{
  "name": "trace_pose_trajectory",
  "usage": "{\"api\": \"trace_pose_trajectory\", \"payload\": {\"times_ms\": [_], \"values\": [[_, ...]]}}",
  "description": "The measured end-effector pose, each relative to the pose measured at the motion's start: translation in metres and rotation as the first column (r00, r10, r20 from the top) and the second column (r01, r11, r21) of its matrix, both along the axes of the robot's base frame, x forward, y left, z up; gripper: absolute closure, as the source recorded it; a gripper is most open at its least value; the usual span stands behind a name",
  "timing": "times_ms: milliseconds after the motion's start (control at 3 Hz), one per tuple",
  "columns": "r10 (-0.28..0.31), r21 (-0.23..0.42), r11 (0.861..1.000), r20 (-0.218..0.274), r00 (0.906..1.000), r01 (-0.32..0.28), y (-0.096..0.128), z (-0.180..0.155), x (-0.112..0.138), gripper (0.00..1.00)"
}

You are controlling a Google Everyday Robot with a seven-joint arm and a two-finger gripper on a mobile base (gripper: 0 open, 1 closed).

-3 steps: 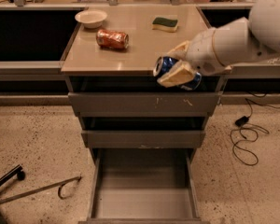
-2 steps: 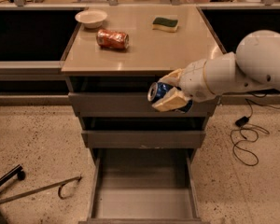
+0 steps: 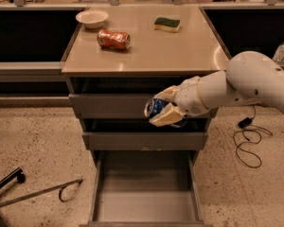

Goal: Place pepsi can into bottom drawer

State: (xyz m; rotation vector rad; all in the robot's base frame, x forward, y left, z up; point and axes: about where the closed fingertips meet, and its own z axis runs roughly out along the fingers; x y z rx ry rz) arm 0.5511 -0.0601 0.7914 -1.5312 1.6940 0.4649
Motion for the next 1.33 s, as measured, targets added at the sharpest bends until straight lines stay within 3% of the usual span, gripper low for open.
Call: {"api": "trace_pose_trajectory", "payload": {"times_ms": [333,667,1000,1333], "values": [[-0.005,0.008,1.000,0.013,0.9999,0.005,0.006,-0.017,-0.005,1.00],[-0.034,0.044,0.998,0.002,0.9994,0.034,0.009,-0.081,-0.028,1.00],[-0.054,0.048,0.997,-0.067,0.9962,0.058,0.024,-0.187,-0.061,1.00],[-0.112,0.067,0.990,-0.111,0.9875,0.120,0.036,-0.263,-0.063,1.00]]}}
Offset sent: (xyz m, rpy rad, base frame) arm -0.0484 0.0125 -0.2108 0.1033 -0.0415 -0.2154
